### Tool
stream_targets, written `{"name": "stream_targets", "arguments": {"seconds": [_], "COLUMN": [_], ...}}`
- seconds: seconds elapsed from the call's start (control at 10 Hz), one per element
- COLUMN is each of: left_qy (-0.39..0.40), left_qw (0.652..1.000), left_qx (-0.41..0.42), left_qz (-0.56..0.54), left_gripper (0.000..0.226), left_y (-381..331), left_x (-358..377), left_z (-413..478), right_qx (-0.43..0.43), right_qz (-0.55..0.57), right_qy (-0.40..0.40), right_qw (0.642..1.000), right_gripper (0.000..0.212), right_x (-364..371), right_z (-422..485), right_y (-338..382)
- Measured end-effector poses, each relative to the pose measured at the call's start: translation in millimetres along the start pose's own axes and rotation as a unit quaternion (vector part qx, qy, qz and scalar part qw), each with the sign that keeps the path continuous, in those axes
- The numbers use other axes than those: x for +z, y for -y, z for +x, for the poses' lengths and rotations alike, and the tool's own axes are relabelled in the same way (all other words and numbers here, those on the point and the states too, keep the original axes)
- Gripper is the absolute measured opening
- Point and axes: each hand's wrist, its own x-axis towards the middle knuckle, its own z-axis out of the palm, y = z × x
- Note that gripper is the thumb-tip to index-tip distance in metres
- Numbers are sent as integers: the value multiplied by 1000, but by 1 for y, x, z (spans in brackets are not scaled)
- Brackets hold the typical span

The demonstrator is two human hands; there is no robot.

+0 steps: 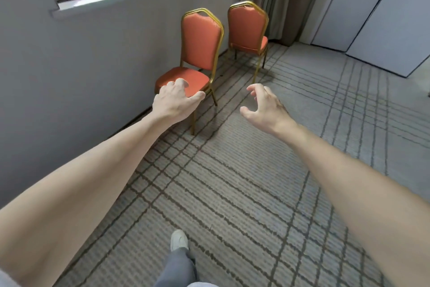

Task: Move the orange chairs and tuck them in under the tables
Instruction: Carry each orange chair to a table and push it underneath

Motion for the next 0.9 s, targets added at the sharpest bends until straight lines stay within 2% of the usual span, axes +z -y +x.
{"name": "stream_targets", "arguments": {"seconds": [0.3,0.5,0.8,0.9], "left_qy": [5,23,47,42], "left_qw": [999,996,996,994], "left_qx": [14,0,-27,-57], "left_qz": [-53,-83,-76,-80], "left_gripper": [66,65,67,67], "left_y": [-11,-53,-103,-125], "left_x": [16,27,104,123], "left_z": [267,434,675,758], "right_qx": [10,27,10,-36], "right_qz": [-12,3,-7,-25], "right_qy": [-10,-40,-17,1], "right_qw": [1000,999,1000,999], "right_gripper": [60,61,60,60], "right_x": [17,-2,-11,-17], "right_z": [257,408,631,738], "right_y": [-25,-58,-172,-218]}}
